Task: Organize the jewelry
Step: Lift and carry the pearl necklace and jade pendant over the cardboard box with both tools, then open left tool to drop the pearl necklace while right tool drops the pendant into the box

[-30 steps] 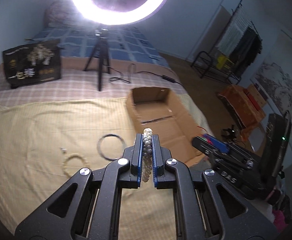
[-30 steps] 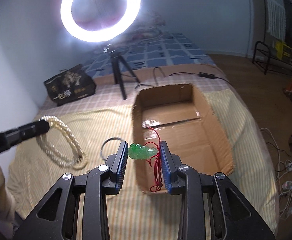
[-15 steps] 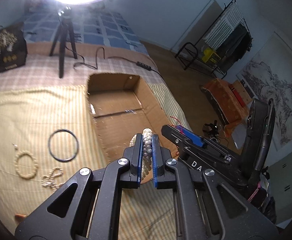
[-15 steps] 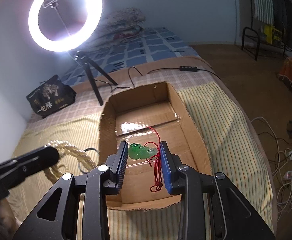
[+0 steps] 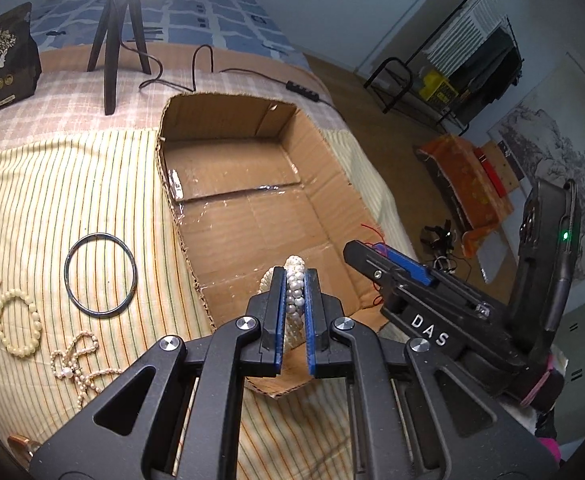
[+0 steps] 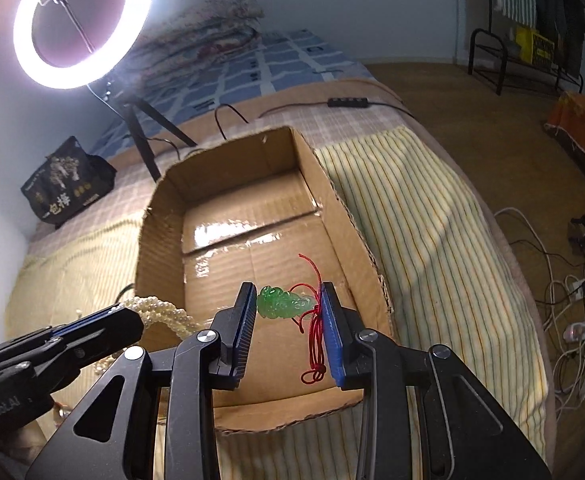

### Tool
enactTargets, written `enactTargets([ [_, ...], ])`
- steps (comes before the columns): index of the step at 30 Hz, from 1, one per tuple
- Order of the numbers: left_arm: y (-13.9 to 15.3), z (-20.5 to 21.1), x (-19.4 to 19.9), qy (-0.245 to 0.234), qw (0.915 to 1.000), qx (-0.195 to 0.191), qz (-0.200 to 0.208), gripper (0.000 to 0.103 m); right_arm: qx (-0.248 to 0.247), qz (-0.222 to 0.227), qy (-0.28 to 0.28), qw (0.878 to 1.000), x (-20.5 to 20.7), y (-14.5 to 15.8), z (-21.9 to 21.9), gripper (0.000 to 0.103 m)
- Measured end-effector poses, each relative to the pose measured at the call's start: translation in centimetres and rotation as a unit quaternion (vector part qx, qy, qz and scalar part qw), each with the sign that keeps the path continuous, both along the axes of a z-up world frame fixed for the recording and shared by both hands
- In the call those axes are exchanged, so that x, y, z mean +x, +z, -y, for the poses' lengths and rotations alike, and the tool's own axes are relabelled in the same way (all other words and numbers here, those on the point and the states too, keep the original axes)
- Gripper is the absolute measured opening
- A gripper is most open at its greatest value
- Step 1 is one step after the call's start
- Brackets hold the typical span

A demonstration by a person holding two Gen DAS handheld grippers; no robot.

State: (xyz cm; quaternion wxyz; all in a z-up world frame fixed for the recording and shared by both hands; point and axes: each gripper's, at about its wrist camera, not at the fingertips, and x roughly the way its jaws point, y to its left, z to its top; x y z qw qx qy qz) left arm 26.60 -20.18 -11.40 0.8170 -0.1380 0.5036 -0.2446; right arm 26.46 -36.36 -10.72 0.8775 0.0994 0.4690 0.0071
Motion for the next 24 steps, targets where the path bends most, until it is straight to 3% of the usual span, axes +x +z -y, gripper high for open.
enactTargets([
  [8, -0.4, 0.2, -0.1, -0.005, 0.9999, 0.008, -0.005, 0.006, 0.002, -0.007, -0.011, 1.000, 0.2, -0.3, 0.4, 0.031],
  [12, -0.4, -0.2, 0.0, -0.003, 0.9999, 0.010, -0.005, 0.006, 0.007, -0.003, -0.025, 1.000, 0.0, -0.2, 1.0, 0.045],
  [24, 1.4, -2.8, -0.9, 0.009, 0.9990, 0.035, 0.026, 0.006, 0.001, 0.012, -0.022, 1.000, -0.5, 0.8, 0.9, 0.045],
])
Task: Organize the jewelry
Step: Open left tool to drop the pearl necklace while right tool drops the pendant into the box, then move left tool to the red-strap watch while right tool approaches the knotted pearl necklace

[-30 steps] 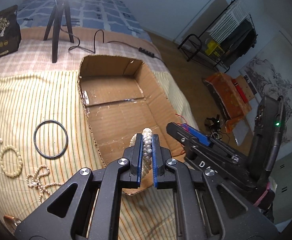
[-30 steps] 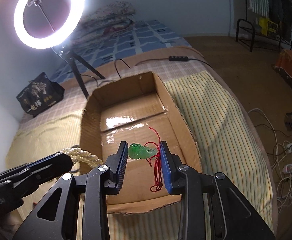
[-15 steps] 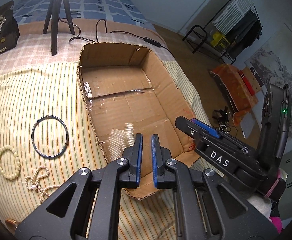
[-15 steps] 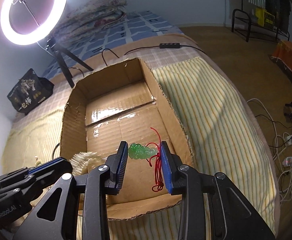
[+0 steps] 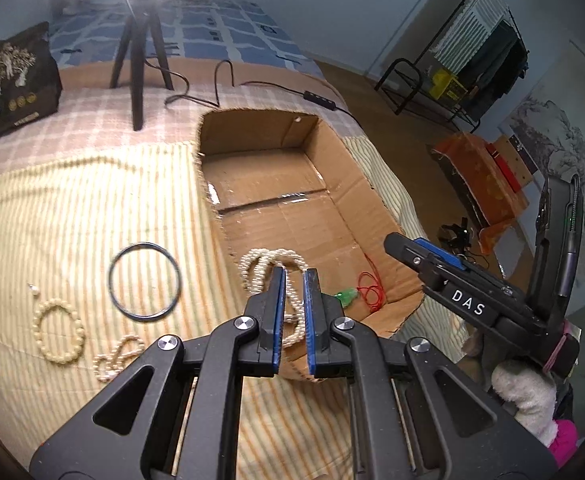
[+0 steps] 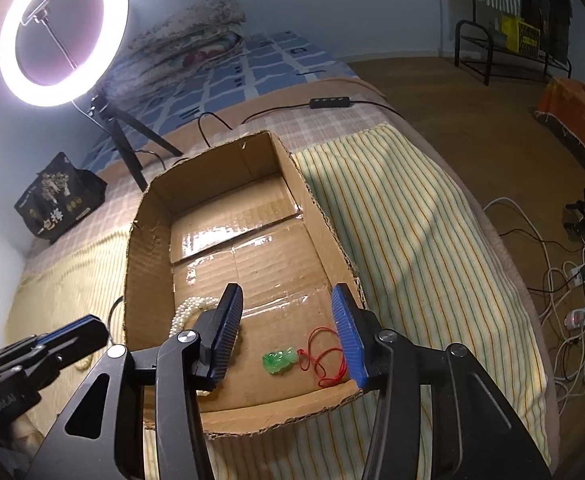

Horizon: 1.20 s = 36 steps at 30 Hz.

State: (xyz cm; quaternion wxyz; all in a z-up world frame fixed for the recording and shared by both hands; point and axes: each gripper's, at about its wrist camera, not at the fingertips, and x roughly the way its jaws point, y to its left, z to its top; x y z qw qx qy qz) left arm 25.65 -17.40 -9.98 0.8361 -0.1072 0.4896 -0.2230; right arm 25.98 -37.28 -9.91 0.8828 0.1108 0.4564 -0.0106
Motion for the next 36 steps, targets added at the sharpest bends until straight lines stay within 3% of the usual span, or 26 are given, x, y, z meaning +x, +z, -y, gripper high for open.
enactTargets([
  [10, 2.7, -4.6, -1.2, 0.021, 0.9978, 0.036, 0.052, 0.006, -0.012, 0.023, 0.032, 0.999, -0.6, 1.6, -2.3, 0.045],
  [16, 4.1, -8.5, -2.4, 0.044, 0.9904, 0.090, 0.095, 0.008, -0.019, 0.035, 0.071, 0.997, -0.8, 2.4, -4.9, 0.045],
  [20, 4.6, -11.2, -3.5, 0.053, 0.9852, 0.117, 0.113, 0.032, -0.025, 0.039, 0.100, 0.994, -1.0, 2.6, -7.3, 0.045],
  [22, 4.6, -12.3, -4.2, 0.058, 0.9827, 0.131, 0.118, 0.033, -0.023, 0.039, 0.111, 0.993, -1.0, 2.6, -8.3, 0.045],
  [31, 3.7, -17.1, -7.1, 0.059, 0.9813, 0.151, 0.103, 0.035, -0.018, 0.010, 0.182, 0.983, -0.8, 1.4, -13.7, 0.046],
  [36, 2.2, -19.6, -8.6, 0.062, 0.9880, 0.126, 0.064, 0.035, -0.020, -0.018, 0.233, 0.972, -1.7, 0.2, -16.8, 0.050],
])
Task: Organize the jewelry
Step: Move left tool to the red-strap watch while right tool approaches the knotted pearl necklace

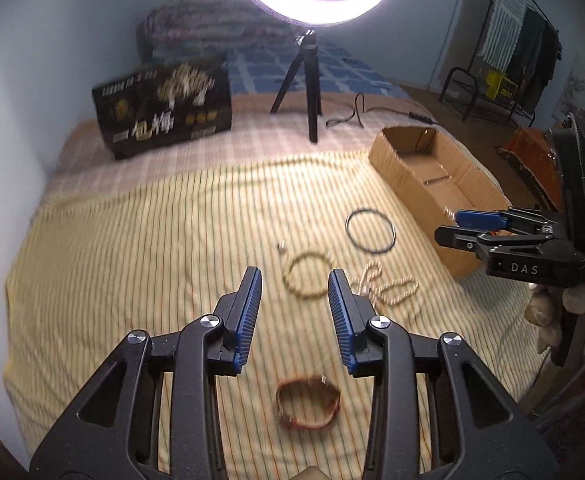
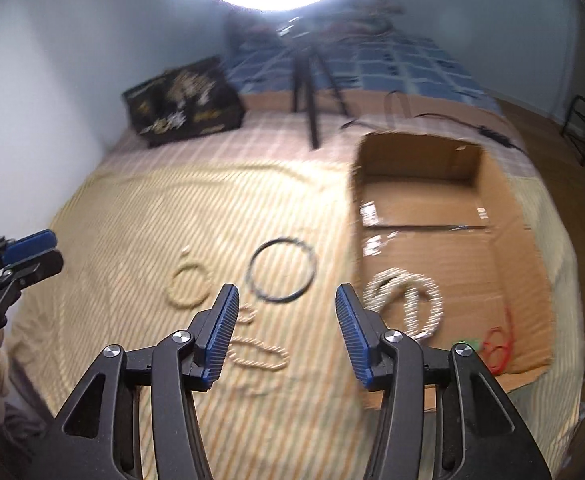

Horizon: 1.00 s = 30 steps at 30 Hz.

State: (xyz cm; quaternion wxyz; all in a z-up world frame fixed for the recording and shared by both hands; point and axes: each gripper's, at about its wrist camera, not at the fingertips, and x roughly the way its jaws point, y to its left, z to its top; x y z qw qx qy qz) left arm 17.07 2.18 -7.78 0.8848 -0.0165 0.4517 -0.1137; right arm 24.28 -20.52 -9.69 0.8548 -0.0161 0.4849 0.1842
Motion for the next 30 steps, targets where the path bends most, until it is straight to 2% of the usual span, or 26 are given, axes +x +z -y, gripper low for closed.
enactTargets([
  [4, -1.5, -1.1, -1.5, -0.001, 0.9995, -0.015, -0.026, 0.035, -0.008, -0.021, 0.029, 0.999, -0.9, -1.2, -1.7, 0.055],
  [13, -6.2, -1.6, -3.7, 0.005, 0.9952, -0.026, -0.094, 0.035, -0.042, -0.058, 0.071, 0.995, -2.0, -4.7, -3.8, 0.055],
  [17, -8.0, -2.0, -3.8, 0.013, 0.9924, -0.034, -0.118, 0.035, -0.071, -0.056, 0.100, 0.991, -2.3, -5.8, -5.1, 0.056],
  [20, -8.7, -1.8, -3.7, 0.012, 0.9909, -0.037, -0.129, 0.035, -0.085, -0.051, 0.113, 0.989, -2.4, -6.5, -5.8, 0.064],
  [30, -10.7, -1.6, -2.7, 0.014, 0.9878, -0.032, -0.152, 0.034, -0.107, -0.046, 0.123, 0.986, -1.6, -7.7, -7.4, 0.064],
])
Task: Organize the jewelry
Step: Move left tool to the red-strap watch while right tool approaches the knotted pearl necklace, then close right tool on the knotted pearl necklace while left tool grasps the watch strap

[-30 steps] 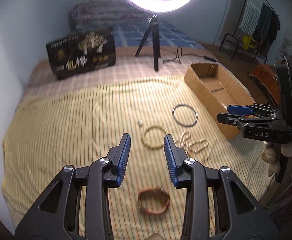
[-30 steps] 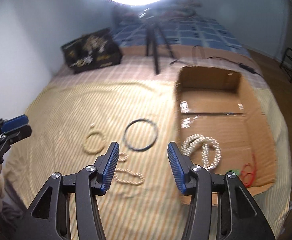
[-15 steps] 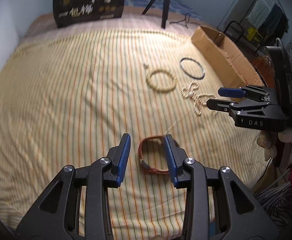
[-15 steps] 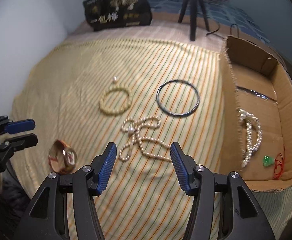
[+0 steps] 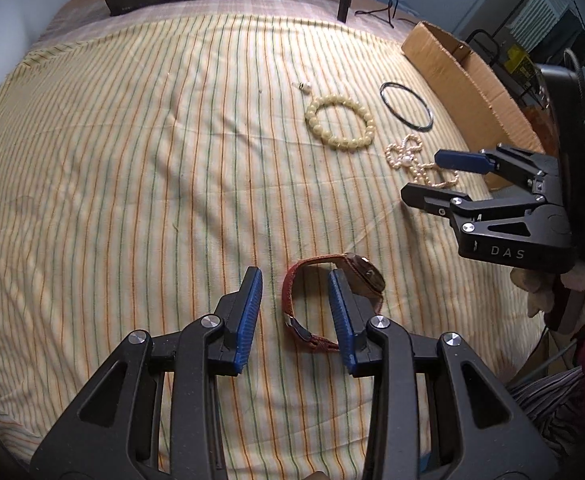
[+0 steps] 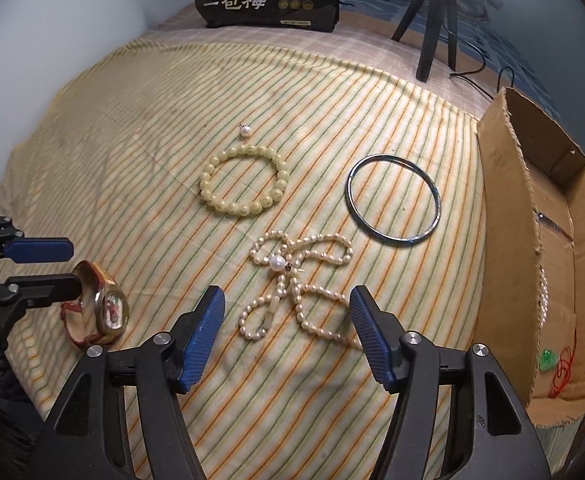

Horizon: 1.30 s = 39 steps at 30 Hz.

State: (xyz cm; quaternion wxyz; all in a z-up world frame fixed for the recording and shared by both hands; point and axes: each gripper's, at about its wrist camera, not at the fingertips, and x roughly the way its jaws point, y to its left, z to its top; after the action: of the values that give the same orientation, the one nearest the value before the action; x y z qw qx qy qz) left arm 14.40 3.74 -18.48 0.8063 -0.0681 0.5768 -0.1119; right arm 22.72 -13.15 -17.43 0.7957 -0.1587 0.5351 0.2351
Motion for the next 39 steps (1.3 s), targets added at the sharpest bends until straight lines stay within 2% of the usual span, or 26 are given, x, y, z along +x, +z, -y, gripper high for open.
enactTargets([
  [10, -1.3, 0.8, 0.6, -0.008, 0.9998, 0.018, -0.009, 0.034, -0.005, -0.021, 0.004, 1.000, 1.4, -1.2, -0.6, 0.065],
  [14, -1.4, 0.7, 0.6, -0.008, 0.9995, 0.028, -0.007, 0.026, -0.009, -0.030, 0.005, 0.999, 1.6, -1.2, -0.7, 0.064],
  [17, -1.5, 0.4, 0.8, -0.004, 0.9996, 0.027, -0.009, 0.020, -0.019, -0.031, 0.010, 0.999, 1.7, -1.3, -0.7, 0.056],
  [22, -1.5, 0.3, 0.9, -0.002, 0.9995, 0.031, -0.007, 0.014, -0.020, -0.036, 0.008, 0.999, 1.9, -1.2, 0.1, 0.023],
  [25, -1.5, 0.3, 0.9, -0.002, 0.9994, 0.034, -0.005, 0.011, -0.023, -0.035, 0.011, 0.999, 1.7, -1.2, 0.5, 0.012],
  [28, -1.5, 0.3, 1.0, 0.000, 0.9994, 0.034, -0.004, 0.007, -0.027, -0.031, 0.013, 0.999, 1.4, -1.1, 0.6, 0.006],
  [32, -1.5, 0.2, 1.1, 0.006, 0.9996, 0.029, -0.002, 0.004, -0.022, -0.031, 0.009, 0.999, 1.4, -0.7, 1.0, 0.006],
  [39, -0.6, 0.1, 1.0, 0.011, 0.9997, 0.020, 0.006, 0.004, 0.029, -0.022, -0.017, 0.999, 1.3, 1.6, 2.9, 0.005],
])
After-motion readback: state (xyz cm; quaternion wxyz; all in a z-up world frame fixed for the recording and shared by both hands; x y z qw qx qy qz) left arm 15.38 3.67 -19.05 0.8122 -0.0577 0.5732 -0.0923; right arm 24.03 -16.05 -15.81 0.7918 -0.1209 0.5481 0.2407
